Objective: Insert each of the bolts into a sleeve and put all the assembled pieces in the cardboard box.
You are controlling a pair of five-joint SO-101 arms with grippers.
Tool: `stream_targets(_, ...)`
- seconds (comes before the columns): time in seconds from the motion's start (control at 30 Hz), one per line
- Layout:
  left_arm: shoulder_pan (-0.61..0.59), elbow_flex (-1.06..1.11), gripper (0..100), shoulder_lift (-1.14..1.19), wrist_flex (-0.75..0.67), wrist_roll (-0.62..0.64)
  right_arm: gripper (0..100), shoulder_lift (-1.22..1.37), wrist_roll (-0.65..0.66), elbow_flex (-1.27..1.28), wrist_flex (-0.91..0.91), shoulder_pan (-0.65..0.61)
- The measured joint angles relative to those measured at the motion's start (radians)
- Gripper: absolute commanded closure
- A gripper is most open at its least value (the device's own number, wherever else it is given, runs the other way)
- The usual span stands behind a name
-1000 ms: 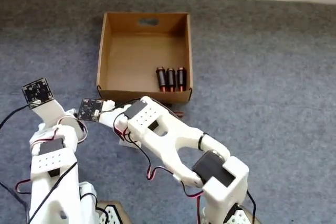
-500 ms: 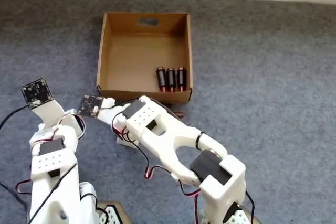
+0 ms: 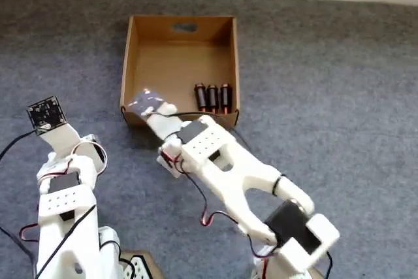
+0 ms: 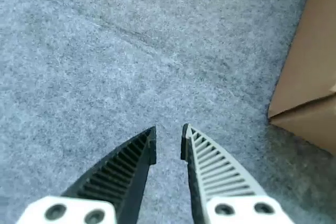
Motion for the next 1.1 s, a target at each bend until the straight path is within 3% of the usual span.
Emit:
stream_targets(0.2,0.0,0.0,90,0.0,0.0,0.008,99.2,-0.221,-0.037,0.187,0.0,0.129)
stream_targets(0.5,0.0,0.0,90,0.0,0.0,0.008,98.5,-0.559,-0.037,0.554,0.0,0.417)
stream_targets(0.7,0.008,0.0,90,0.0,0.0,0.008,79.1,-0.634,-0.011,0.651,0.069,0.6)
stream_targets(1.1,0.008,0.0,90,0.0,0.0,0.008,79.0,-0.64,0.051,0.638,0.087,0.675)
